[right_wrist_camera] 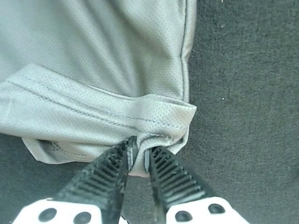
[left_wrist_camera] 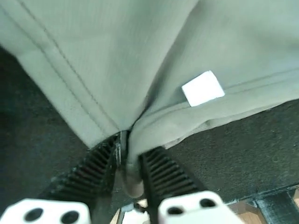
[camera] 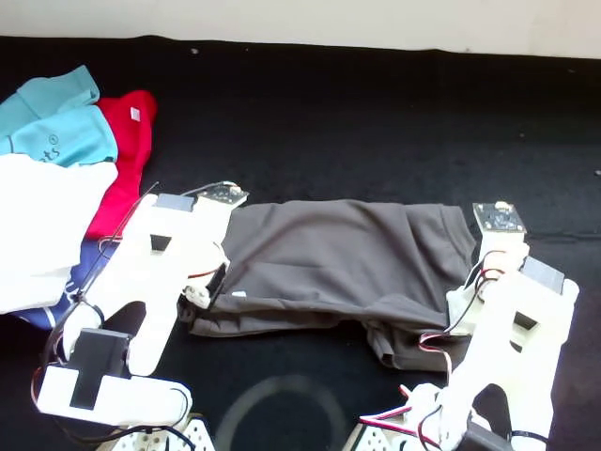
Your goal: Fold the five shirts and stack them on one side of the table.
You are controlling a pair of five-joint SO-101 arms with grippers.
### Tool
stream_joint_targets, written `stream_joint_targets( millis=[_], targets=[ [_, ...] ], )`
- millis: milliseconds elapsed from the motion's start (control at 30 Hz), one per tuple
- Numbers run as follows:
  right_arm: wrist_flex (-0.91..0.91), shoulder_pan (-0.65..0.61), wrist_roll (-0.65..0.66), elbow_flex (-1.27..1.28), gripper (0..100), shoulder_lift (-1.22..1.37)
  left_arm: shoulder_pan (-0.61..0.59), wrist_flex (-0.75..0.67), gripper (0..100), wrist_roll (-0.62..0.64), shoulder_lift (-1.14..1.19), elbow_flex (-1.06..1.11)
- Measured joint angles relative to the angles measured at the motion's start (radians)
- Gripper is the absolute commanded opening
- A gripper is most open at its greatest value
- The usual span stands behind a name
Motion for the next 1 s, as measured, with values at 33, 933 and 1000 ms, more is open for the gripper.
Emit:
stream_joint_targets(
  millis=[33, 933, 1000],
  targets=[
    [0.0, 0.0, 0.0, -0.003, 19.0, 0.0, 0.0, 0.0, 18, 0.0, 0.0, 0.0],
    [-0.221, -0.293, -0.181, -0.408, 0.9, 0.292, 0.0, 0.044, 1, 0.0, 0.256, -0.534],
    [-0.282, -0.296, -0.209, -0.408, 0.9, 0.387, 0.0, -0.012, 1, 0.0, 0.33, -0.539]
  ],
)
